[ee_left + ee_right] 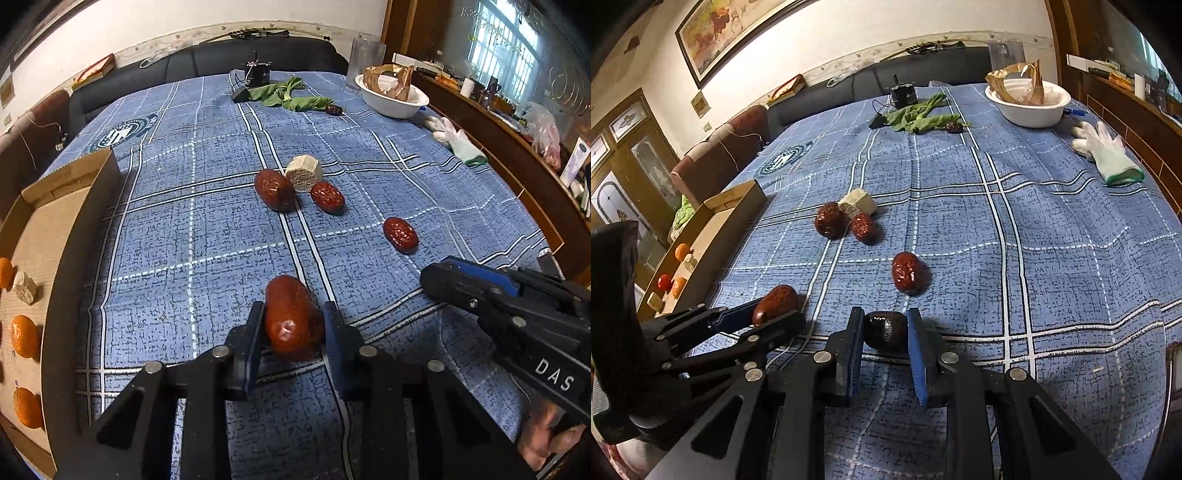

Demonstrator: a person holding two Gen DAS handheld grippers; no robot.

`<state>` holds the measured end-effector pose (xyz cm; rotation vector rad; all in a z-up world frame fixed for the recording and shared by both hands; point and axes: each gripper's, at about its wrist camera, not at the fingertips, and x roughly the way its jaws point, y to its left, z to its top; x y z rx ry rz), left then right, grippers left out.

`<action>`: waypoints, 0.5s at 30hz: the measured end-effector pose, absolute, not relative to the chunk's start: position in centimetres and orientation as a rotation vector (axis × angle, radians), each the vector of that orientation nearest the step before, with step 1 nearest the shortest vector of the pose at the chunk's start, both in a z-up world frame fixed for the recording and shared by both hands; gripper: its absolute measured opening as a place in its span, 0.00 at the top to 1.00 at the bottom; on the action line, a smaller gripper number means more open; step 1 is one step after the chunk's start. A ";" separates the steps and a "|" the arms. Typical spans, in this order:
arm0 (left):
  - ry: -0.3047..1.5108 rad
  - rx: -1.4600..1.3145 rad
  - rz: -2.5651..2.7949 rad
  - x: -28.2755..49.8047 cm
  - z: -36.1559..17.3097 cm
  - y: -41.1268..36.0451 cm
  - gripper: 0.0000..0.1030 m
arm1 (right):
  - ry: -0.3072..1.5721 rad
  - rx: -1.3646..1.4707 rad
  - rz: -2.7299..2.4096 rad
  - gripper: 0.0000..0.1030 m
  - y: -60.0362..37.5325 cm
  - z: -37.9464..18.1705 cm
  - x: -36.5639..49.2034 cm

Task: Organize fruits
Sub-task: 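Carry both dates into the cardboard tray and open both tools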

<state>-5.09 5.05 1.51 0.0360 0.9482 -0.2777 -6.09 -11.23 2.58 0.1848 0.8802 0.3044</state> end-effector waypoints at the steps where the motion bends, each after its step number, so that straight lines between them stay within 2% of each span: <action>1: 0.952 0.005 -0.290 -5.2 1.6 5.5 0.72 | 0.877 0.182 0.308 0.77 -11.1 2.7 -6.2; 7: 0.909 -0.106 -0.262 -6.4 3.8 9.7 0.71 | 0.839 0.127 0.332 0.77 -9.3 4.2 -7.3; 15: 0.800 -0.218 -0.046 -8.7 7.1 20.5 0.71 | 0.788 0.052 0.444 0.76 -3.4 7.0 -7.6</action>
